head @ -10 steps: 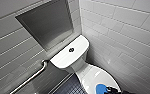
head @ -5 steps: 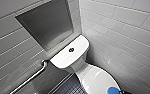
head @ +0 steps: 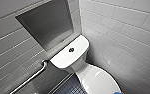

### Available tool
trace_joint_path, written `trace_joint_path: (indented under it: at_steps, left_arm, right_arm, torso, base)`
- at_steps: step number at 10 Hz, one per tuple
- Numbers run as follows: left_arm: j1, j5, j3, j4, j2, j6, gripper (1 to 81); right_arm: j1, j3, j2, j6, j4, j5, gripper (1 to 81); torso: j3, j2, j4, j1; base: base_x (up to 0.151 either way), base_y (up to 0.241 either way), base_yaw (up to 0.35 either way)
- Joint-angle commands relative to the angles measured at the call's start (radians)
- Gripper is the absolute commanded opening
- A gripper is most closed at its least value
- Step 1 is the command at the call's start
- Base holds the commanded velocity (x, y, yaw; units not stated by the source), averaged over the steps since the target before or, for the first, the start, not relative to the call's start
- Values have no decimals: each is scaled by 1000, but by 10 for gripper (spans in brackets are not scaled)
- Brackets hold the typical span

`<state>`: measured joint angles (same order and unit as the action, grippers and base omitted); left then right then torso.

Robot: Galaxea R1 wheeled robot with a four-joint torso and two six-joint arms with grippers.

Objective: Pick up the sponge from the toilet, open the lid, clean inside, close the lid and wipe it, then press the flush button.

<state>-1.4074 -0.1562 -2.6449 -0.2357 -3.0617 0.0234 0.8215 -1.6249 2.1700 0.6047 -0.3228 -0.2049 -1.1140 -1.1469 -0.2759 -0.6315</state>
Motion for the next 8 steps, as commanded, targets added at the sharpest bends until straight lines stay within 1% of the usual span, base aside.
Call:
trace_joint_path:
  at_steps: [1, 3, 4, 5, 6, 7, 8]
  left_arm:
    - [-2, -40, -4, 9, 36, 7, 811]
    - [9, 15, -17, 24, 50, 35, 811]
    - [15, 36, -36, 27, 49, 65, 811]
    - [23, 37, -43, 27, 49, 78, 811]
    - [29, 37, -41, 27, 47, 82, 811]
    - [35, 35, -38, 27, 44, 82, 811]
    - [37, 35, -38, 26, 40, 81, 811]
  right_arm:
    - [90, 13, -2, 1, -15, -38, 10]
    - [188, -91, 59, 1, -10, -33, 10]
    - [230, -137, 87, 0, -12, -27, 10]
    - [271, -174, 109, -3, -10, -4, 10]
    - [316, -225, 139, -5, -9, 37, 10]
    - [360, -239, 155, -6, -12, 61, 10]
    - [399, -257, 171, -7, -13, 103, 10]
  torso:
    - [0, 0, 0, 0]
    - [0, 0, 0, 0]
    - [0, 0, 0, 0]
    - [0, 0, 0, 0]
    - [0, 0, 0, 0]
    - [0, 0, 0, 0]
    - [0, 0, 0, 0]
  base:
    - [0, 0, 0]
    - [0, 0, 0]
    - [0, 0, 0]
    - [0, 0, 0]
    - [0, 0, 0]
    - [0, 0, 0]
    - [0, 0, 0]
